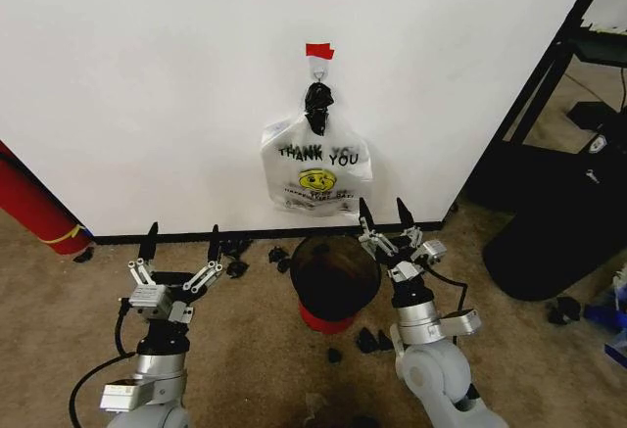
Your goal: Pick up the garbage bag from the wall and place it over the trash bin.
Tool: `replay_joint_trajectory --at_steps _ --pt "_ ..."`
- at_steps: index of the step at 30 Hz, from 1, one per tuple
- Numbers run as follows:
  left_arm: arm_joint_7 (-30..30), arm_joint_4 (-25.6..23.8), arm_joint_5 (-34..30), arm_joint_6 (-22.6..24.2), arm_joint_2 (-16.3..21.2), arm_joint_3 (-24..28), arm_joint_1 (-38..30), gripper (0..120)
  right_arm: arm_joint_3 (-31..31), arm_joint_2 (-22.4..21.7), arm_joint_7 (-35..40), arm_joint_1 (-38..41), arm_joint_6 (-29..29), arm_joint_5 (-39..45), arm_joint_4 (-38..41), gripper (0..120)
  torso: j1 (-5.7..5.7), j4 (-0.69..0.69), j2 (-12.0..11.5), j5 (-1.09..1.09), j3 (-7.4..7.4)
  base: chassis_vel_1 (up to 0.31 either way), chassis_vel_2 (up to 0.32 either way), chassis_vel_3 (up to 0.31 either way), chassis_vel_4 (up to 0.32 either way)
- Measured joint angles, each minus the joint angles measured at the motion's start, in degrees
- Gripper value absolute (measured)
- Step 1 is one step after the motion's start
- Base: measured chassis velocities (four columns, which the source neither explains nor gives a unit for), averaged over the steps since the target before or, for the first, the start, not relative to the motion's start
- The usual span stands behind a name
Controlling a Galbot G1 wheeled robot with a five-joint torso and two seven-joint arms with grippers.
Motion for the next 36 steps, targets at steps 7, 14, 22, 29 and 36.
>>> replay_joint_trajectory --at_steps 7,14,22,29,36 --pt "-0.6 1.5 -0.2 -0.7 0.2 0.2 -0.3 100 6.1 3.0 9.6 -4.6 4.2 -25.7 0.6 100 0.0 -0.02 0.0 0.0 -0.01 0.0 0.0 0.0 0.0" --pt "-0.6 2.8 0.7 -0.8 -0.6 1.4 -1.1 100 5.3 4.8 11.7 -3.9 5.1 -29.5 0.6 100 0.0 -0.01 0.0 0.0 0.0 0.0 0.0 0.0 0.0" --pt "-0.6 3.9 1.9 -1.0 -0.5 1.2 -1.4 100 0.7 5.8 2.2 7.0 2.4 -11.6 -5.6 100 0.0 0.0 0.0 -0.01 0.0 0.0 0.0 0.0 0.0" --pt "-0.7 4.0 3.3 -1.2 -0.3 1.0 -0.8 100 -8.2 5.8 -5.2 20.9 0.2 14.1 -18.0 100 0.0 0.0 0.0 -0.01 0.01 0.0 0.0 0.0 0.0" --pt "-1.4 4.0 3.8 -1.4 0.2 0.4 -0.3 100 -12.8 8.0 -5.6 29.4 -0.3 21.2 -25.2 100 0.0 0.0 0.0 -0.02 0.01 0.0 0.0 0.0 0.0"
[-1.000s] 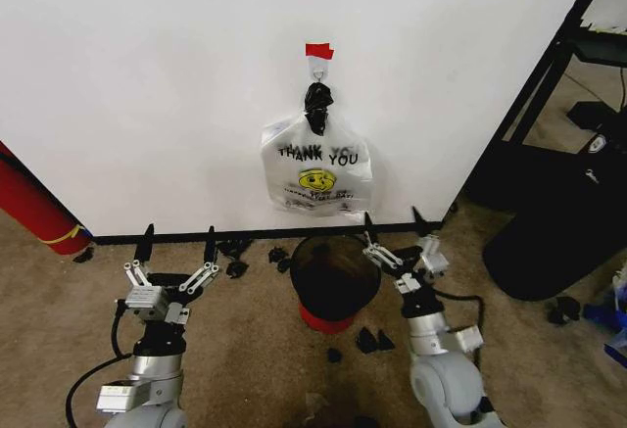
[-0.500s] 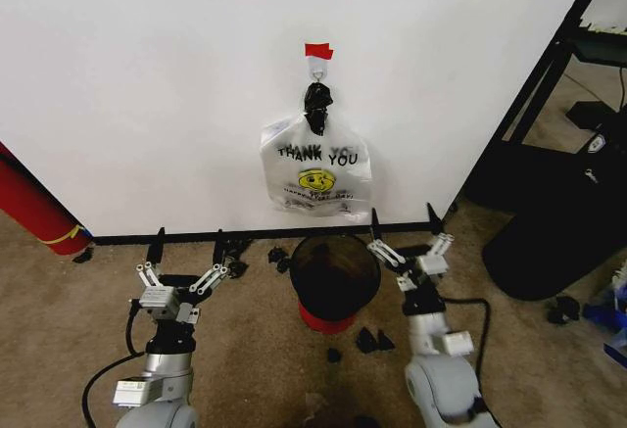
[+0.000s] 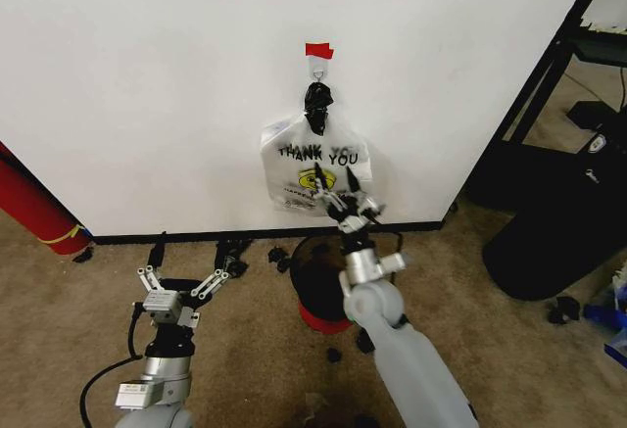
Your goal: Pick up the garbage bag from the wall and place it over the trash bin.
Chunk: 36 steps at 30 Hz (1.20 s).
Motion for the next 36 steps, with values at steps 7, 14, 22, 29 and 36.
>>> replay_joint_trajectory --at_steps 7,14,22,29,36 --pt "-0.3 0.0 0.7 -0.7 -0.4 0.0 0.3 100 -0.7 2.6 0.4 6.6 0.1 3.5 -6.2 100 0.0 0.0 0.0 0.0 0.0 0.0 0.0 0.0 0.0" --pt "-0.6 0.0 0.7 -0.9 -0.5 -0.2 0.2 100 0.7 3.5 2.7 9.4 -0.2 3.5 -9.4 100 0.0 0.0 0.0 0.01 0.0 0.0 0.0 0.0 0.0" --pt "-0.9 0.4 0.8 -1.2 -0.7 -0.4 0.1 100 1.8 3.4 2.8 11.9 -0.2 3.4 -12.0 100 0.0 0.0 0.0 0.02 -0.01 0.0 0.0 0.0 0.0" --pt "-1.2 0.5 1.0 -1.7 -1.0 -0.6 0.4 100 1.2 3.3 2.6 11.2 -0.2 2.5 -10.9 100 0.0 0.0 0.0 0.02 -0.01 0.0 0.0 0.0 0.0" --pt "-1.3 0.7 1.5 -2.0 -1.5 -0.7 0.5 100 0.6 2.8 1.5 11.3 0.0 -0.7 -11.5 100 -0.01 0.0 0.0 0.02 -0.01 0.0 0.0 0.0 0.0"
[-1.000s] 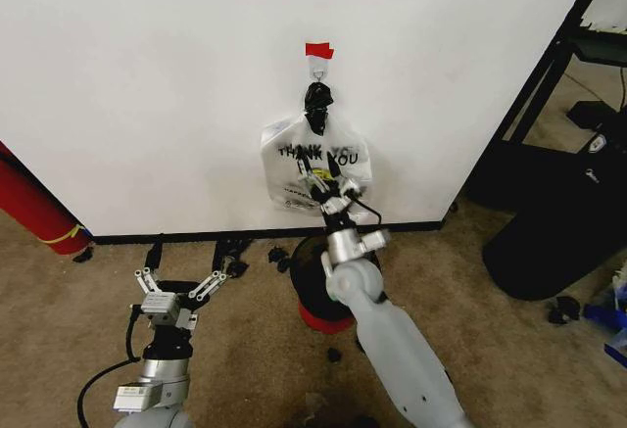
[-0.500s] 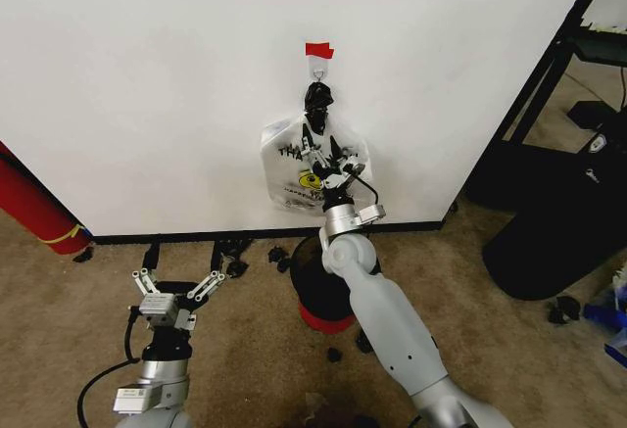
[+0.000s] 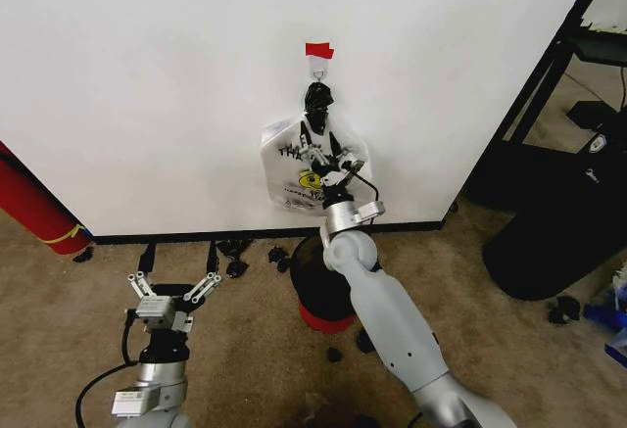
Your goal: Pick up the garbage bag from the wall and place it over the trash bin.
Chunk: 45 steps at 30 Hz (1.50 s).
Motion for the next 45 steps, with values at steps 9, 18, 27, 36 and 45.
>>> replay_joint_trajectory --at_steps 9,18,27,36,45 --pt "0.0 0.9 0.6 -0.2 -0.6 0.2 -0.3 100 0.0 -0.2 -0.1 1.3 0.2 -0.1 -1.2 83 0.0 0.0 0.0 0.0 0.0 0.0 0.0 0.0 0.0" --pt "-0.1 1.2 0.7 -0.3 -0.8 0.2 -0.6 100 0.3 -0.1 -0.1 2.3 0.2 -0.3 -2.7 65 0.0 0.0 0.0 0.0 0.0 0.0 0.0 0.0 0.0" --pt "-0.2 2.0 0.6 -0.3 -0.5 0.2 -1.3 100 0.8 0.0 -0.1 2.4 0.3 -1.4 -3.7 69 0.0 0.0 0.0 0.0 0.0 0.0 0.0 0.0 0.0" --pt "-0.3 2.7 0.5 -0.2 -0.3 0.4 -1.7 100 1.7 0.2 -0.8 3.3 0.8 -2.2 -6.1 61 0.0 0.0 0.0 -0.01 0.0 0.0 0.0 0.0 0.0" --pt "-0.3 2.8 0.5 -0.3 -0.2 0.4 -1.6 100 1.9 0.7 -1.1 4.1 0.9 -2.4 -7.1 36 0.0 0.0 0.0 0.0 0.0 0.0 0.0 0.0 0.0"
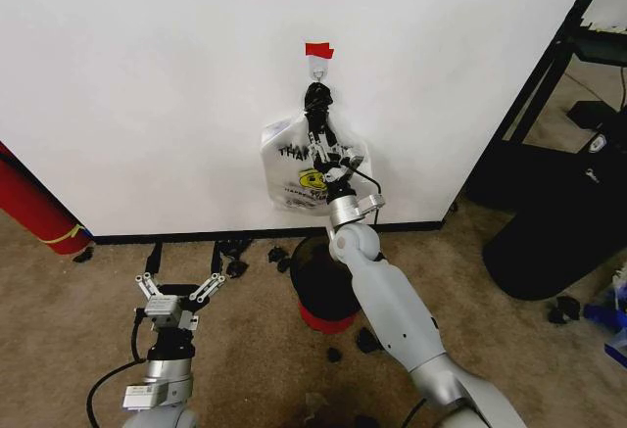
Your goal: Pick up the garbage bag from the wall and place it over the trash bin.
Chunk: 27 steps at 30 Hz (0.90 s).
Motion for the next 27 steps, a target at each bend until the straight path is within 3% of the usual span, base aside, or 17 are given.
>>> replay_joint_trajectory --at_steps 13,18,27 --pt "-0.1 -0.2 0.0 -0.1 0.7 -0.2 0.2 100 0.8 -0.2 0.0 0.8 0.1 -0.1 -2.1 34 0.0 0.0 0.0 0.0 0.0 0.0 0.0 0.0 0.0" --pt "-0.2 -0.2 0.0 -0.1 0.8 -0.2 0.2 100 1.3 0.0 -0.4 1.2 0.4 -0.2 -3.5 47 0.0 0.0 0.0 0.0 0.0 0.0 0.0 0.0 0.0" --pt "-0.2 -0.1 -0.1 -0.1 1.0 -0.2 -0.1 100 1.5 0.4 -1.0 2.1 0.4 -0.3 -4.7 40 0.0 0.0 0.0 0.0 0.0 0.0 0.0 0.0 0.0"
